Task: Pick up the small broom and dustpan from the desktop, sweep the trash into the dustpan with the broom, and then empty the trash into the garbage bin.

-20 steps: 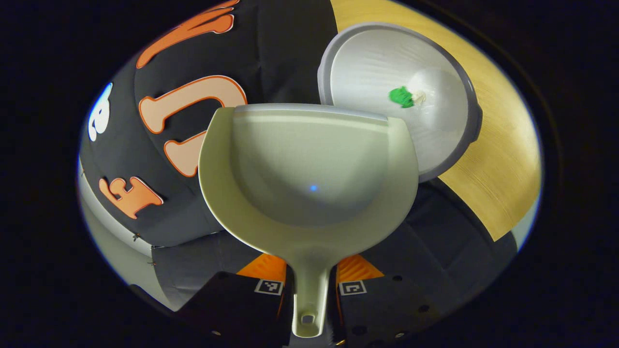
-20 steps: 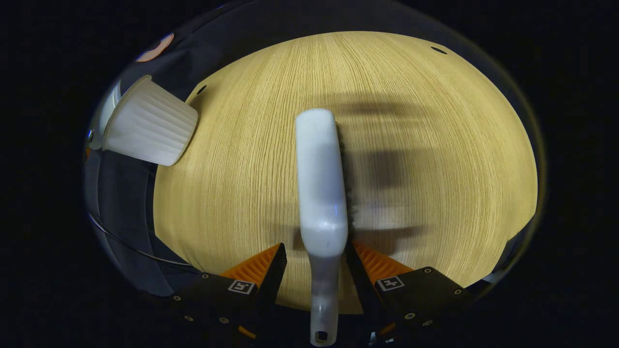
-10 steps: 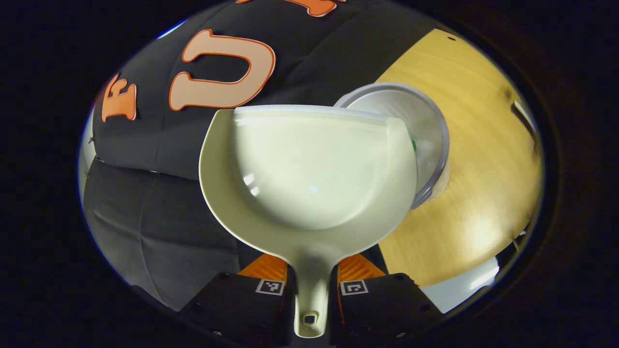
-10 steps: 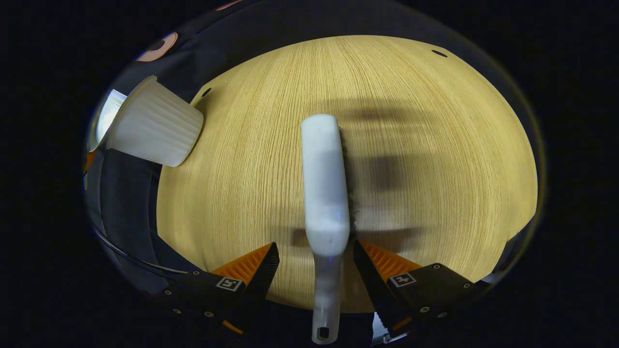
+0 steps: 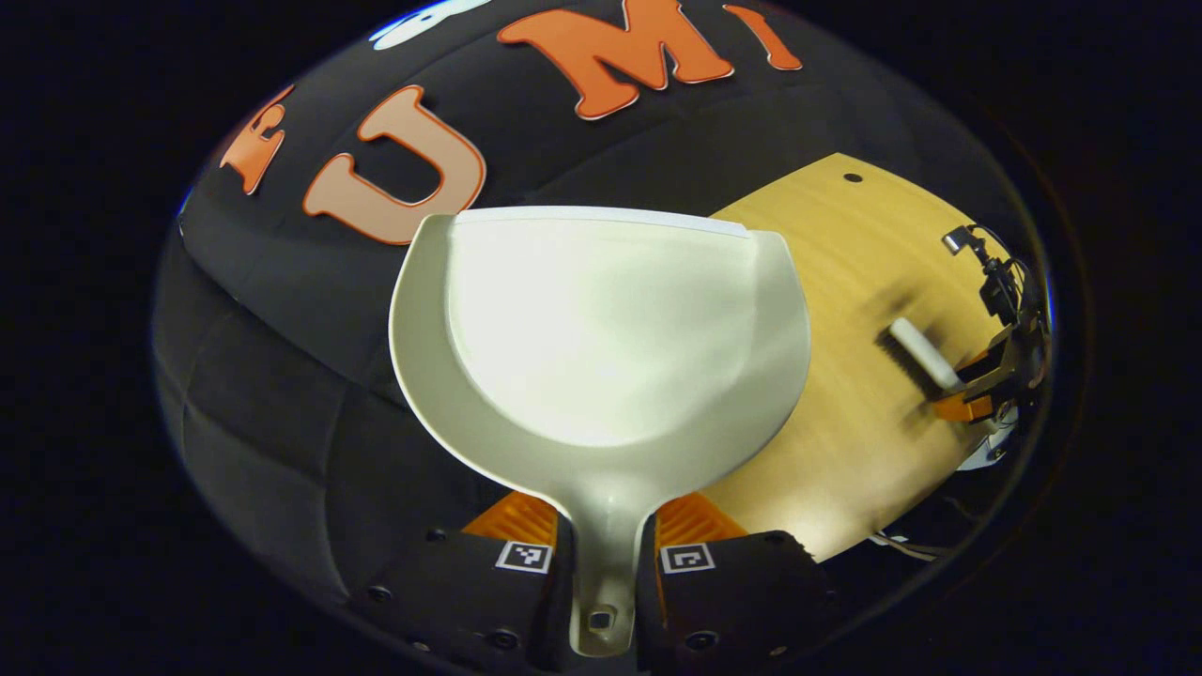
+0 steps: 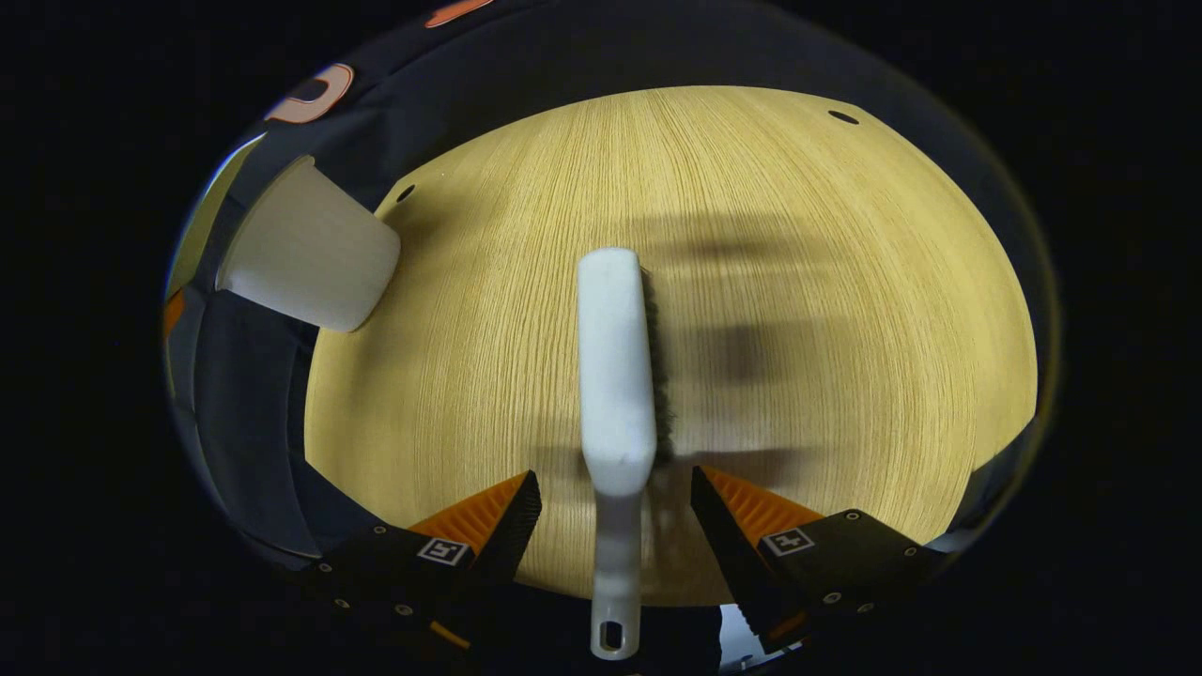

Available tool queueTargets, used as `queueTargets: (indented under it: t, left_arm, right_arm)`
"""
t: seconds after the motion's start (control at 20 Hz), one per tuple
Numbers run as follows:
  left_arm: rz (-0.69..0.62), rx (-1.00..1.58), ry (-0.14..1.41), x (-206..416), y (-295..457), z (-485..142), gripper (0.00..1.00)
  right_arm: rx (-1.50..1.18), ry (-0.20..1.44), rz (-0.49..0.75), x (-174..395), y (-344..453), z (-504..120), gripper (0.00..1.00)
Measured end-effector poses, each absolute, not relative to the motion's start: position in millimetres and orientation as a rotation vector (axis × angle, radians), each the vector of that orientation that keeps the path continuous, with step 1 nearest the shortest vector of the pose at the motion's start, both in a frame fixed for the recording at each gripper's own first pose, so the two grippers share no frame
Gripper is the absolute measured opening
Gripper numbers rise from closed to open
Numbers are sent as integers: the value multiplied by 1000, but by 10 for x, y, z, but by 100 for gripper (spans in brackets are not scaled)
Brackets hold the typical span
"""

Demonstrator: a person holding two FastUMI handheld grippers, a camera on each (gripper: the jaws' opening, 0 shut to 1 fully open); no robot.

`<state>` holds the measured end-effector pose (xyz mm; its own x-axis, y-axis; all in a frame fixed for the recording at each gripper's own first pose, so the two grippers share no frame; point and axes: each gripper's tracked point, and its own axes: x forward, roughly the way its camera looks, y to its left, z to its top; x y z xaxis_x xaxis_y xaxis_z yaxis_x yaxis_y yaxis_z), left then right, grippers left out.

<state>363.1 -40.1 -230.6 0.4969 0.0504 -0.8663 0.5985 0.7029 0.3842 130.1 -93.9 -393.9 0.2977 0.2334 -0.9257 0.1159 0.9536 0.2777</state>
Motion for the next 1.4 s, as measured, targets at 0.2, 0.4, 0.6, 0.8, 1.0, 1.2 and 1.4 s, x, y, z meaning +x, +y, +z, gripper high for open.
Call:
queueTargets:
  t: [0.2,0.4,0.6,0.8,1.0,1.2,1.4]
  left_arm:
    - [-437,670,1022,3364,-762,-2522,28]
    - [-485,470,1232,2793,-1167,-2982,28]
    - [-404,341,1482,2334,-1249,-3337,28]
    - [-320,190,1628,2212,-1330,-3430,28]
    - [-296,137,1664,2175,-1395,-3562,28]
    - [-279,96,1699,2196,-1375,-3656,28]
    - [-268,115,1702,2129,-1407,-3678,29]
  right_arm:
    - [318,1249,68,1257,-1098,-3874,97]
    - [335,1221,61,1179,-1221,-3749,97]
    - [336,1229,57,1162,-1307,-3816,97]
    - [325,1228,75,1220,-1153,-3927,97]
    - [322,1234,75,1186,-1134,-3942,97]
    - [315,1240,77,1181,-1087,-3919,97]
    - [310,1242,84,1159,-1030,-3989,97]
